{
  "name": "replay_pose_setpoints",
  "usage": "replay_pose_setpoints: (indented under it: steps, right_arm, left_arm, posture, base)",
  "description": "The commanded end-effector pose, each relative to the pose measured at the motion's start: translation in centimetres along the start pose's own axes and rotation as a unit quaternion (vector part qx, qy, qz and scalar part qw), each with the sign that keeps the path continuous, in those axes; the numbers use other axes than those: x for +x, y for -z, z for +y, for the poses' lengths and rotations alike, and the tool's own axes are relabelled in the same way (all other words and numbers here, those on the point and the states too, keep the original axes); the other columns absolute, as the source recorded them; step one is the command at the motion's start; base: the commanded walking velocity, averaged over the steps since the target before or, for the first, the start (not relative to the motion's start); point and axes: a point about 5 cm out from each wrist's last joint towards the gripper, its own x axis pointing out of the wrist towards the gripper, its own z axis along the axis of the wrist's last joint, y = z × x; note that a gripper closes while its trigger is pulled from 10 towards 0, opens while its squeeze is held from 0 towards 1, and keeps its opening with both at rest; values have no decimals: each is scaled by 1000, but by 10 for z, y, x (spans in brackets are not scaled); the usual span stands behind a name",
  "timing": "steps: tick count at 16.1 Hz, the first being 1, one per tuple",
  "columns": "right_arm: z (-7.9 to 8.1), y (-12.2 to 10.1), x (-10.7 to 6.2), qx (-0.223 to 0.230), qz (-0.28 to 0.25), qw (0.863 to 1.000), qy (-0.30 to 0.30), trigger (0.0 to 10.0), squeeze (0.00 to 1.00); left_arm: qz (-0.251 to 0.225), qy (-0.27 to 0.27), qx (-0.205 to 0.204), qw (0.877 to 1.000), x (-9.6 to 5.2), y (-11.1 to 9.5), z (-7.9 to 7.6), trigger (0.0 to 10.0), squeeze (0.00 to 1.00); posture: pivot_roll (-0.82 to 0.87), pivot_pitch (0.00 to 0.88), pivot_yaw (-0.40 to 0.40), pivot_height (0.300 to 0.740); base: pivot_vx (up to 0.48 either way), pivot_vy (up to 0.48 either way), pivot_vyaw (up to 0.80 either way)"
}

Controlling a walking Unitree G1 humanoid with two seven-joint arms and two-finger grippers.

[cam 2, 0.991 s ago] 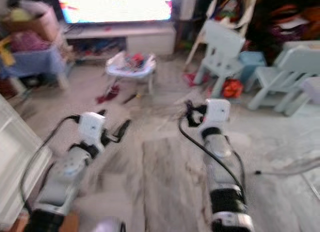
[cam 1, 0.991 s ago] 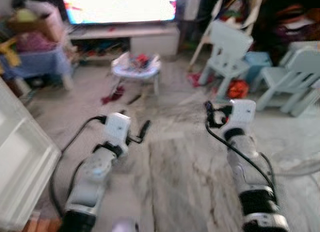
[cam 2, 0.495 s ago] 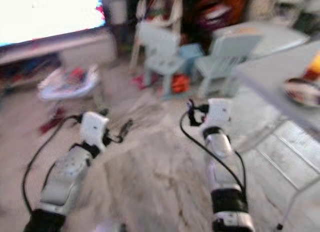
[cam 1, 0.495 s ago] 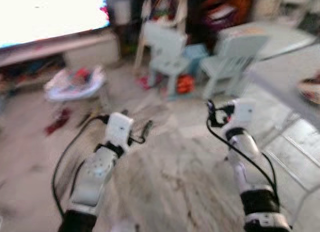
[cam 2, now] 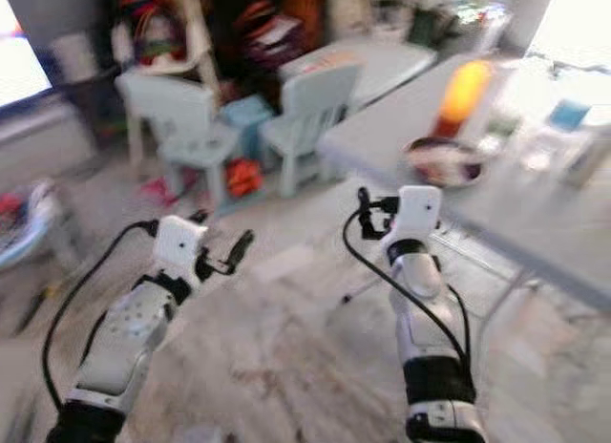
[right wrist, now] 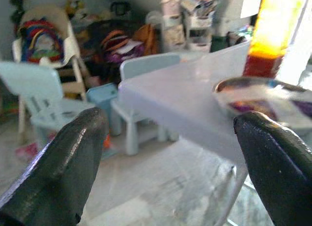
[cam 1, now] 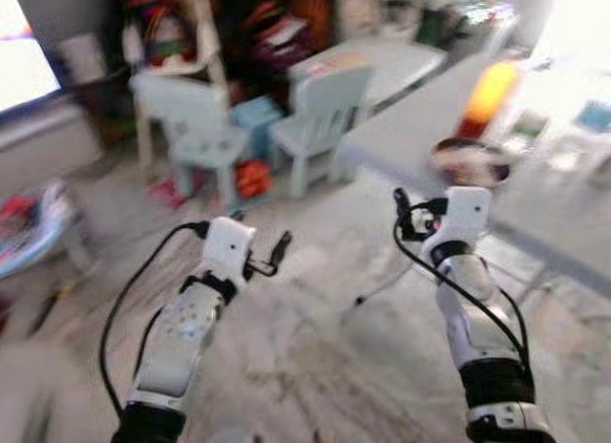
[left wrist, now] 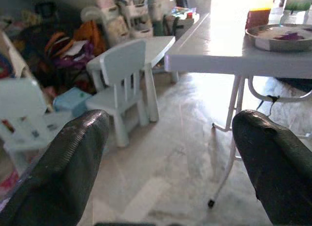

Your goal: Restocking fridge

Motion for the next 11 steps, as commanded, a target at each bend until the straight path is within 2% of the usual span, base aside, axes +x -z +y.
replay_pose_setpoints:
  steps: [1,3,6,7,9,11]
  right_arm:
    - [9,-1,2,4,-3,1000,-12,10000,0]
    - [9,-3,2,5,-8,1000,-16,10000,0]
    - [12,-1,0,-15,-4,999,-40,10000,0]
    - [18,-4,-2,-30,-17,997,-67,10000,0]
    - [25,-6,-4,-15,-25,995,-90,10000,0]
    - [26,-6,-5,-14,-24,995,-98,10000,0]
  left_arm:
    - [5,-22,13,1000,-1,0,6,10000,0]
    - [9,-31,-3,999,0,2,8,10000,0]
    - [23,-56,-9,998,0,5,13,10000,0]
    - [25,-65,-3,998,0,6,14,10000,0]
    - [33,-99,31,994,0,7,21,10000,0]
    - [36,-111,33,993,-1,8,25,10000,0]
  posture:
    - [58,43,-29,740]
    - [58,44,-29,740]
    - [58,44,-29,740]
    - [59,46,-29,740]
    - [59,48,-29,740]
    - [61,50,-31,740]
  base:
    - [330,0,-800]
    - [0,0,0]
    - [0,470,0]
    - [0,480,800]
    - [0,480,797]
    - [0,480,794]
